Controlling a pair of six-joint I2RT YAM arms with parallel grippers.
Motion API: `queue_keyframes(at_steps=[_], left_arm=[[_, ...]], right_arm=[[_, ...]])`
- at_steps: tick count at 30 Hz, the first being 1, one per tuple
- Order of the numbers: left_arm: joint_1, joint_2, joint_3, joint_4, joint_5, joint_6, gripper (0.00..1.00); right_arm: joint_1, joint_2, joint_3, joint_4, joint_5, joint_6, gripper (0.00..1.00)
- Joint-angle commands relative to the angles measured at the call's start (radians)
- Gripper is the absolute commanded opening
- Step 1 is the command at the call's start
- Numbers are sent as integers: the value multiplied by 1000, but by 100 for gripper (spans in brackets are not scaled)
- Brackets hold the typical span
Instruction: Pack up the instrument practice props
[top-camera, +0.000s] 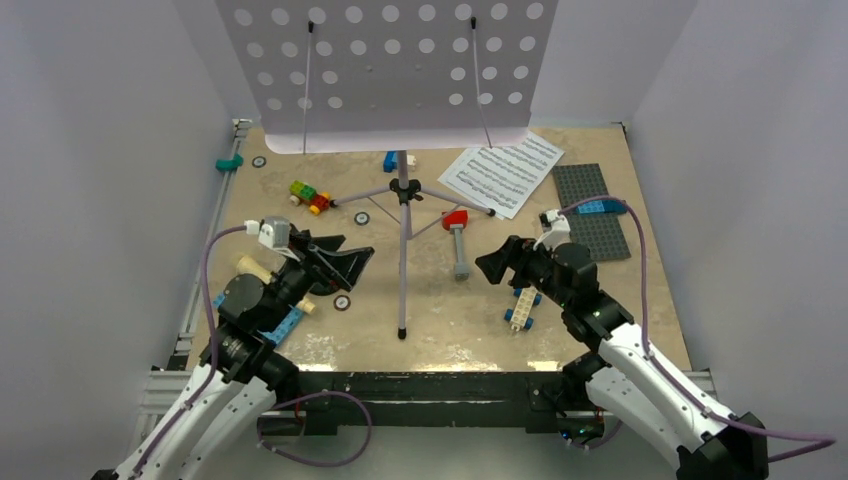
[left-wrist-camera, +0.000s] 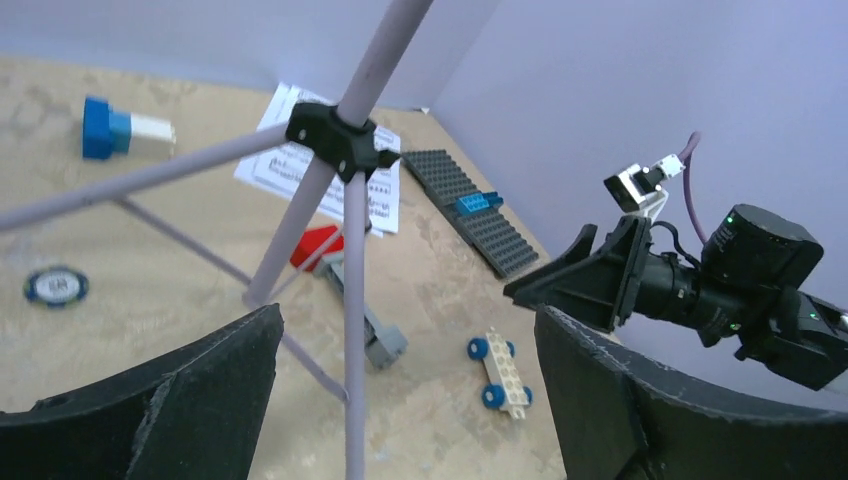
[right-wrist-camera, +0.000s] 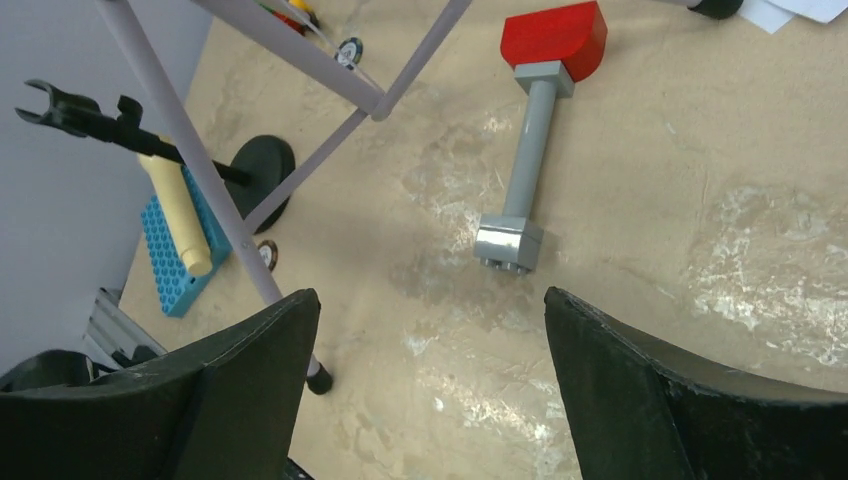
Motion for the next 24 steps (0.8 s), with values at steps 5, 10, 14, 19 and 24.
queue_keyframes(at_steps=[5,10,14,19,24], left_arm=[[-86,281,80,533,23,410,100],[-147,443,177,652,-47,579,97],[-154,555,228,775,-123,659,95],[-154,694,270,920,-184,722,87],[-166,826,265,1112,-243,741,81]], right_arm=[[26,-138,-73,56,-52,-50,87],[27,-178,-84,24,-74,-62,86],[27,-199,-110,35,-87,-56,86],[27,-241,-152,47,-96,-37,86],[27,-250,-162,77,-106,-31,86]])
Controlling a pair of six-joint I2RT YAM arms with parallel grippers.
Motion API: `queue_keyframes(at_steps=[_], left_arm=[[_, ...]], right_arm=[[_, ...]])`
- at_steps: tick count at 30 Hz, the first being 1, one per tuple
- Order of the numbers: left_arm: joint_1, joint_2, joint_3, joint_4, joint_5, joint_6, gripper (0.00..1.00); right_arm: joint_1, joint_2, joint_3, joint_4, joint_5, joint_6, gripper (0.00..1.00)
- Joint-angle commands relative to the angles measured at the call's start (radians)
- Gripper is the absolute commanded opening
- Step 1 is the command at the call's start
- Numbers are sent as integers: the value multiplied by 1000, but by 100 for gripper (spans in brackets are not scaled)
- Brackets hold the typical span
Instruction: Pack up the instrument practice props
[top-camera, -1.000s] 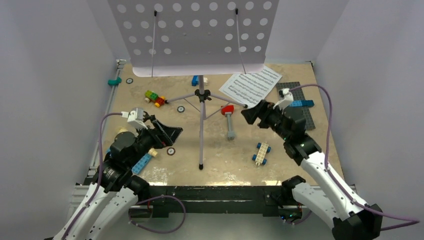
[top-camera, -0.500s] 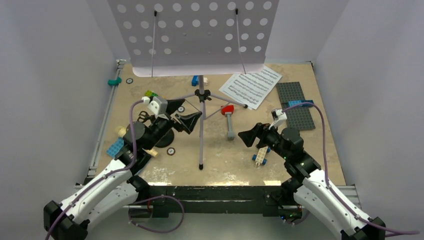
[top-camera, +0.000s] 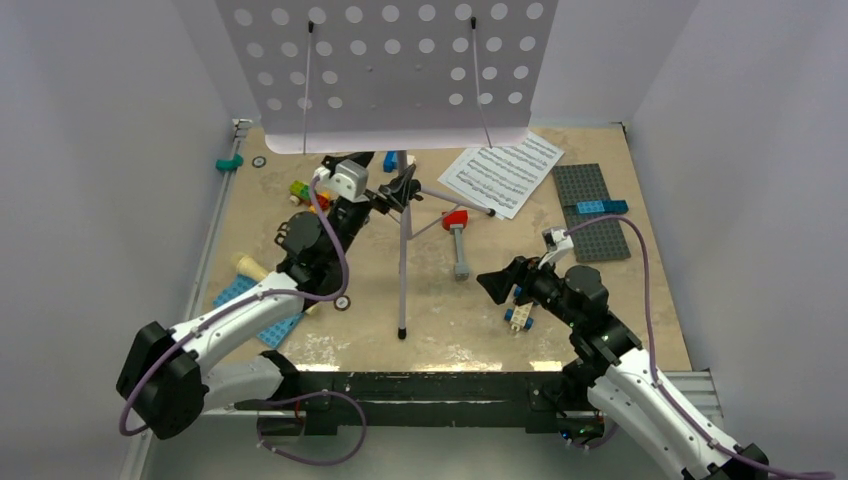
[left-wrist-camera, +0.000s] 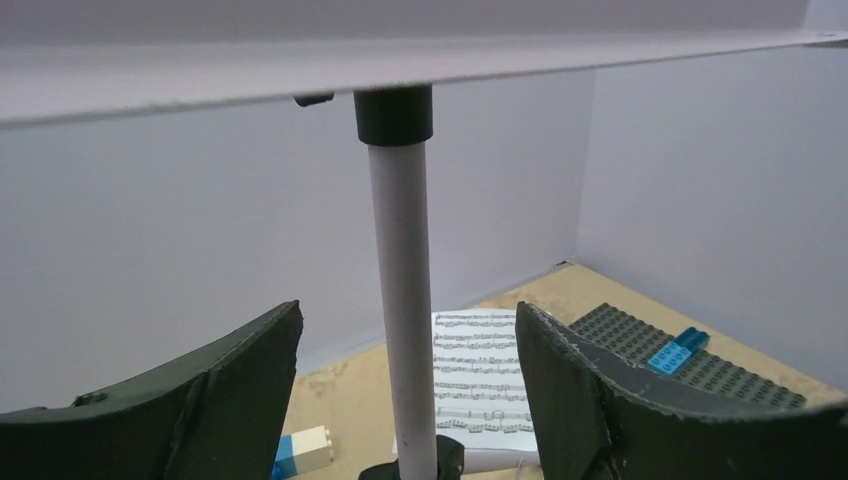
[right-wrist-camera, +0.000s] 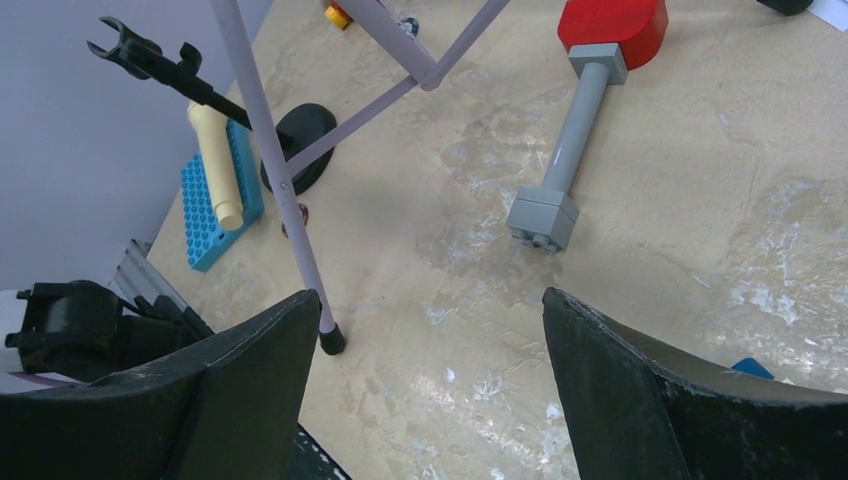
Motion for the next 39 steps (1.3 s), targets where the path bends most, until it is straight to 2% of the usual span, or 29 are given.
queue_keyframes(at_steps=[1,6,10,18,28,30,33,34,36,37,38,39], left_arm=[[-20,92,27,267,-81,62,80],[-44,197,30,432,-135,112,75],[-48,241,54,490,-154,118,69],[-49,289,108,524,-179,112,64],[-54,343,152,510,-184,111,53],[-54,350,159,496,-185,110,44],[-54,355,166,489,-193,106,19],[-54,356,167,489,-195,104,15],[-54,356,169,487,-192,105,14],[-54,354,169,483,-183,105,10],[-54,347,167,474,-173,104,0],[-54,338,164,467,-159,98,0]], right_arm=[[4,-9,-3,71,-31,5,86],[4,25,18,86,-49,-5,86],[3,36,32,90,-54,-9,86],[4,52,45,82,-48,-6,86],[4,57,86,49,-53,-16,86],[4,60,90,49,-58,-13,86],[4,62,97,47,-63,-9,86],[4,61,99,46,-64,-9,86],[4,57,107,46,-64,-11,86],[4,57,109,46,-64,-13,86],[3,55,112,46,-64,-18,86],[4,55,114,46,-64,-24,86]])
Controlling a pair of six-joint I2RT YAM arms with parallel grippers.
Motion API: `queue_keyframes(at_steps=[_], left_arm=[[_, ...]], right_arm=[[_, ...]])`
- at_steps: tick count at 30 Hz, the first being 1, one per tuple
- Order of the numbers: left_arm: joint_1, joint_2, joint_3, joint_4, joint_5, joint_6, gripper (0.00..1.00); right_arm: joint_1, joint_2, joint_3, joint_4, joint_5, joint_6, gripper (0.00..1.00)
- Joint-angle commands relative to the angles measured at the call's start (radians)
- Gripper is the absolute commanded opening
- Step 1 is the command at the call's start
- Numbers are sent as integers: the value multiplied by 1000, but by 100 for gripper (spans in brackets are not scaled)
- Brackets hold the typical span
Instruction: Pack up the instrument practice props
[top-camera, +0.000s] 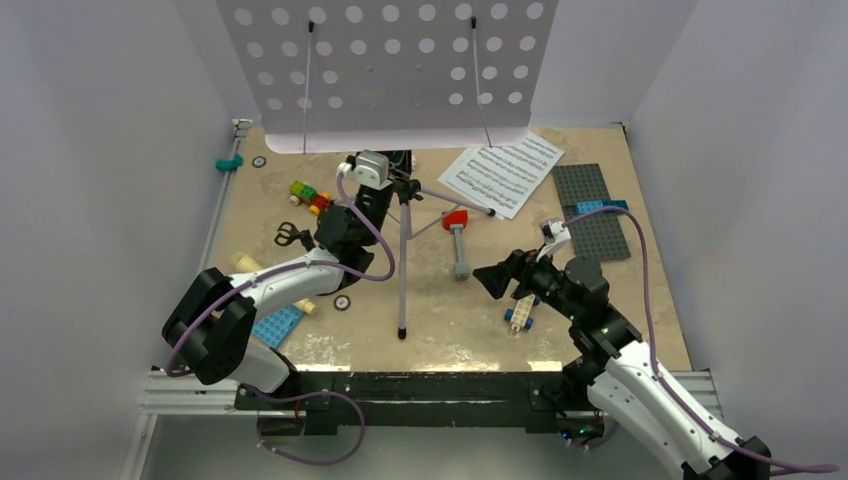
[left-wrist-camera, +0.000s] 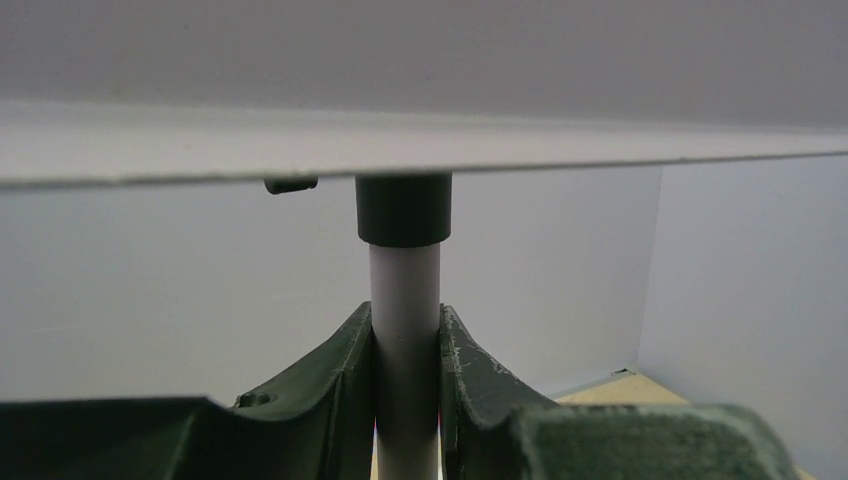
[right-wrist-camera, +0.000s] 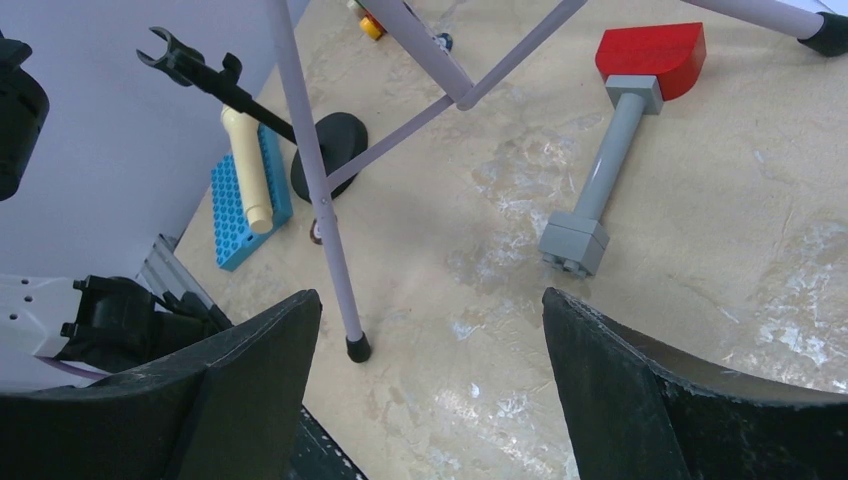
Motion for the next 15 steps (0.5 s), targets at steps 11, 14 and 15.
queue_keyframes(at_steps=[11,14,15], left_arm=[[108,-116,9,-58,391,-360,0],[120,-138,4,-74,467,-395,0],[122,-145,5,-86,504,-410,0]], right_arm=[[4,49,120,1,-69,-93,86],[4,89,141,10,-111,-71,86],[4,101,145,39,-120,-60,86]])
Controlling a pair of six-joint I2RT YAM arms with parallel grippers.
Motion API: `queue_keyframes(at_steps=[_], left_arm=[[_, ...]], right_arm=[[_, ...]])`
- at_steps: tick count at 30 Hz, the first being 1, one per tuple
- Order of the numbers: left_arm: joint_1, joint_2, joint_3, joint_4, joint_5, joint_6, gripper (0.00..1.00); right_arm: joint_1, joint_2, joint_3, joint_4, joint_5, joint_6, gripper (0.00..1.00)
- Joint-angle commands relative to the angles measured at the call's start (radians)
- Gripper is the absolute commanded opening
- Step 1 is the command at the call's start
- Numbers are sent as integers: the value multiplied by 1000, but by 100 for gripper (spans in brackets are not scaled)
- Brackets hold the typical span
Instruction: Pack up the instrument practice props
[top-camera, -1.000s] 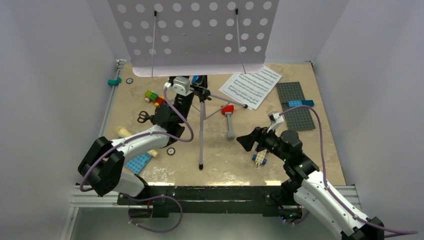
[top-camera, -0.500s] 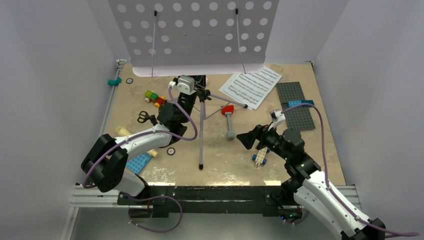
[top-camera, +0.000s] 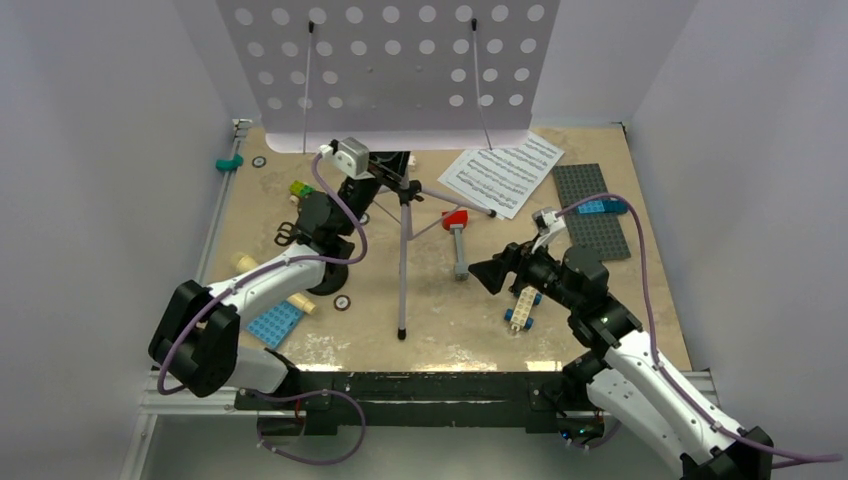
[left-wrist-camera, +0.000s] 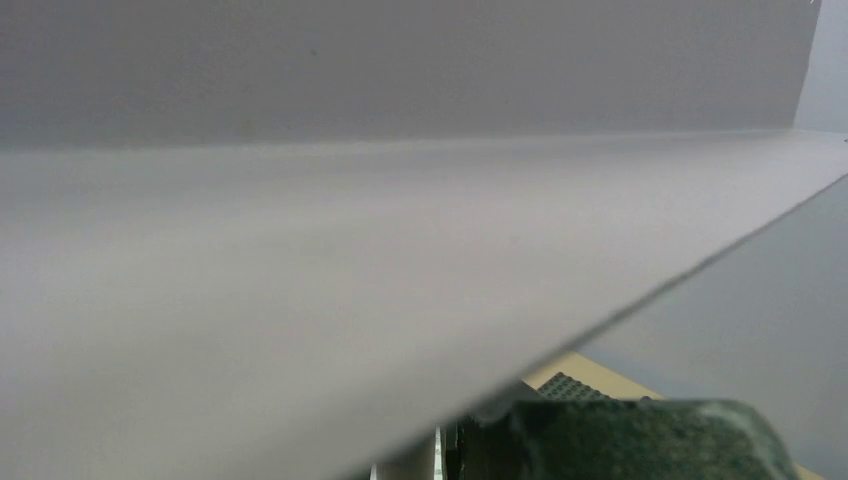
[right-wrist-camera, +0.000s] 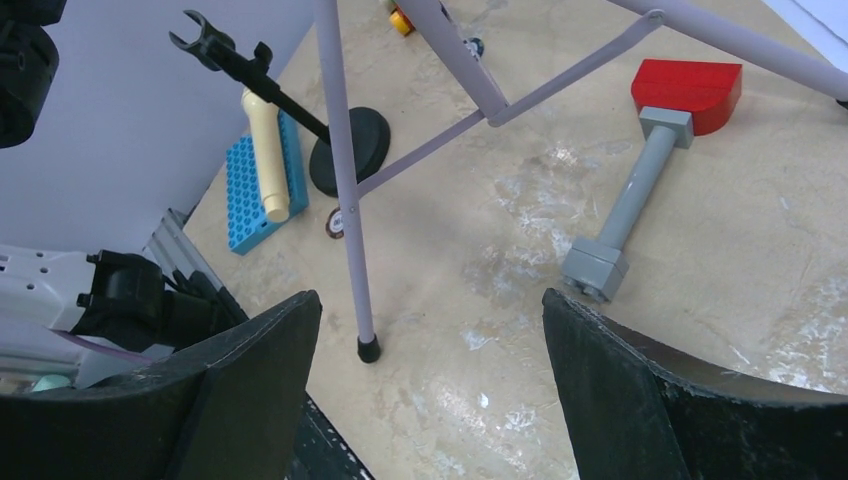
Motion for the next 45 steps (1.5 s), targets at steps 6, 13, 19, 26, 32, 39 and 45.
queue_keyframes(at_steps=[6,13,19,26,32,39,45], left_arm=[[10,-88,19,32,256,-225,0],[9,-97,22,77,258,-291,0],[10,-100,-10,125,270,-363,0],[7,-126,-88,143,287,-377,0],[8,-133,-130,132,290,-345,0],[8,-134,-134,89,302,-297,0],[8,-128,-124,44,301,-252,0]], right_arm=[[4,86,95,97,-79,38,85],[4,97,116,102,-80,56,85],[4,168,131,170,-121,174,91],[4,375,167,427,-238,435,96],[4,584,241,626,-350,640,90],[4,709,333,665,-423,702,78],[4,780,375,692,-490,727,60]])
